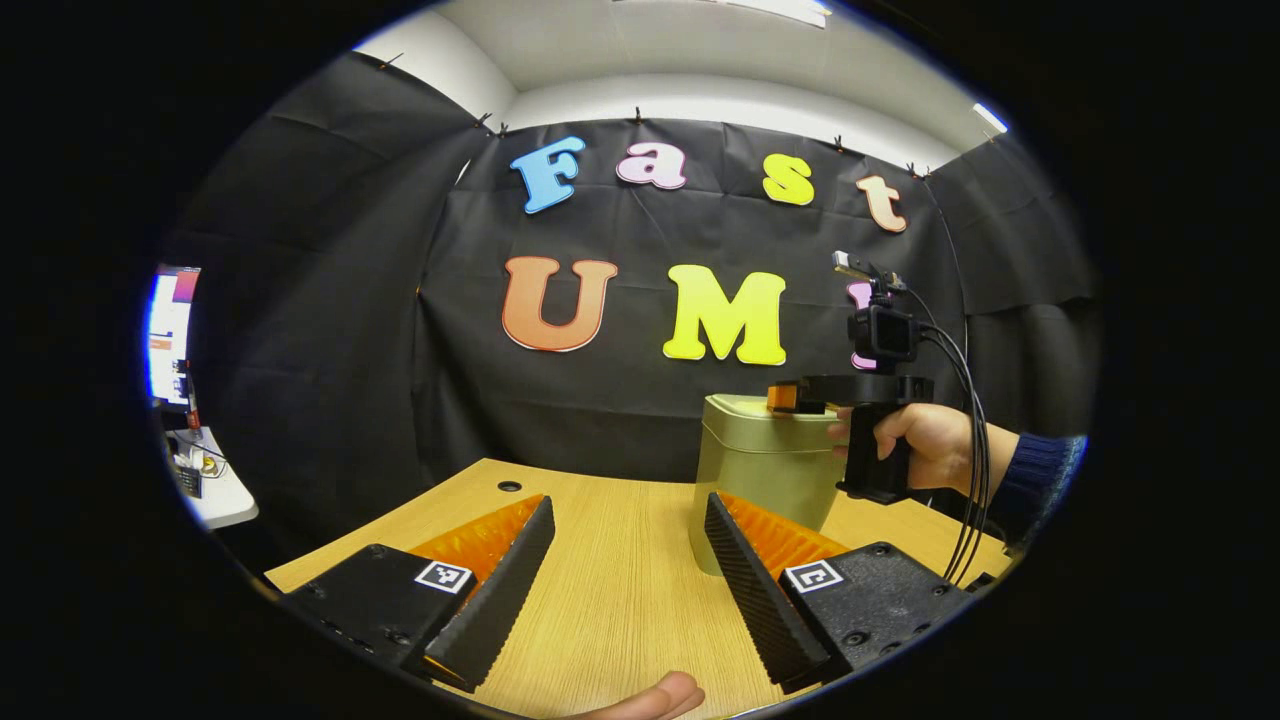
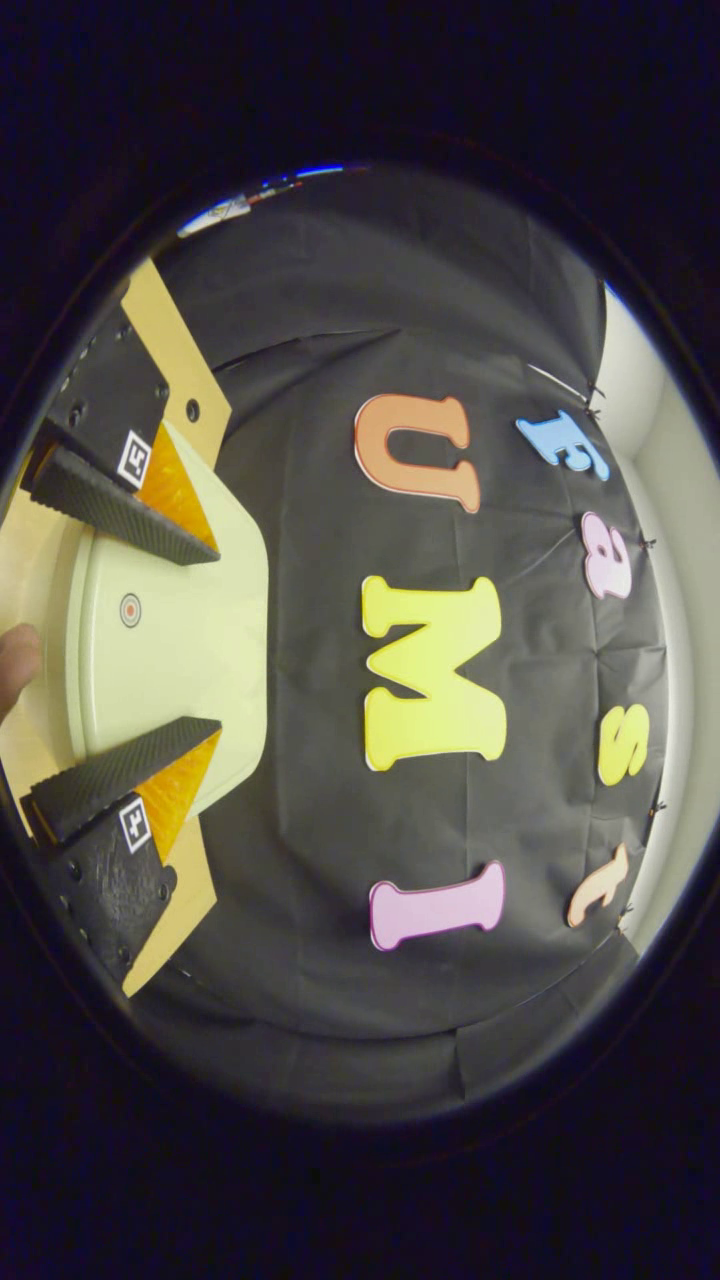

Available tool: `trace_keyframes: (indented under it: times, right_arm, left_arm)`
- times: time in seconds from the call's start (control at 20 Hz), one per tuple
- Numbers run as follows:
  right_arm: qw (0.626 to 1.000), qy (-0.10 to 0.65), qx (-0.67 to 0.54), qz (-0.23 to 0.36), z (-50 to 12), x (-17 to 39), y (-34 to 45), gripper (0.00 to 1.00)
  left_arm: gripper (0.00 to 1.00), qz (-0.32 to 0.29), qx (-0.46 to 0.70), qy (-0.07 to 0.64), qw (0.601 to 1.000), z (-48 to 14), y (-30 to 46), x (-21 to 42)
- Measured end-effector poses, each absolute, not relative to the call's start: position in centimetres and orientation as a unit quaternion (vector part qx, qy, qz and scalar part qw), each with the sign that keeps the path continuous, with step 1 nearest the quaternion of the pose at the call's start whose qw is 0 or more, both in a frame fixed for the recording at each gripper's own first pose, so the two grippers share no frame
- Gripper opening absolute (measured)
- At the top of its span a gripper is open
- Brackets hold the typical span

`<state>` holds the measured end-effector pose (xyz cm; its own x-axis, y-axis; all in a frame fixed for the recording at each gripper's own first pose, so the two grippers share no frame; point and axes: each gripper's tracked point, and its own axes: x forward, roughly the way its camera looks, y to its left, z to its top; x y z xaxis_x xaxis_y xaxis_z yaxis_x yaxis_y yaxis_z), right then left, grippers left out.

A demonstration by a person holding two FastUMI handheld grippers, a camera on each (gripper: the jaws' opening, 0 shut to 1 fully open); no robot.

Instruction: Press the lid of the desktop garbage bin to open it, pick up the crumpled paper on the desktop and throw it into the bin, then pick up the pop can on the desktop and drop it into the bin, and finally close the garbage bin lid.

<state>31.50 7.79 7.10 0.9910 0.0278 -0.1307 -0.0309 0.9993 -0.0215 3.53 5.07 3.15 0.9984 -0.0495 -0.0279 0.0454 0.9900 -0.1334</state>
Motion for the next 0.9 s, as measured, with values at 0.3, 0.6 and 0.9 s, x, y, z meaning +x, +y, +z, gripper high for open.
trace_keyframes:
  times: [0.3, 0.6, 0.9]
  right_arm:
    - [0.996, 0.089, -0.007, -0.017, 7.9, 28.3, 6.7, 0.95]
    - [0.999, -0.004, -0.037, -0.011, 13.0, 19.8, 5.8, 0.95]
    - [0.995, -0.038, -0.085, -0.029, 11.0, 9.9, 2.9, 0.95]
  left_arm:
    - [0.98, -0.023, -0.068, 0.025, 0.997, 2.6, 4.8, 4.0]
    - [0.98, -0.021, -0.06, 0.027, 0.998, 2.3, 4.4, 4.2]
    - [0.98, -0.014, -0.053, 0.021, 0.998, 2.5, 3.8, 4.1]
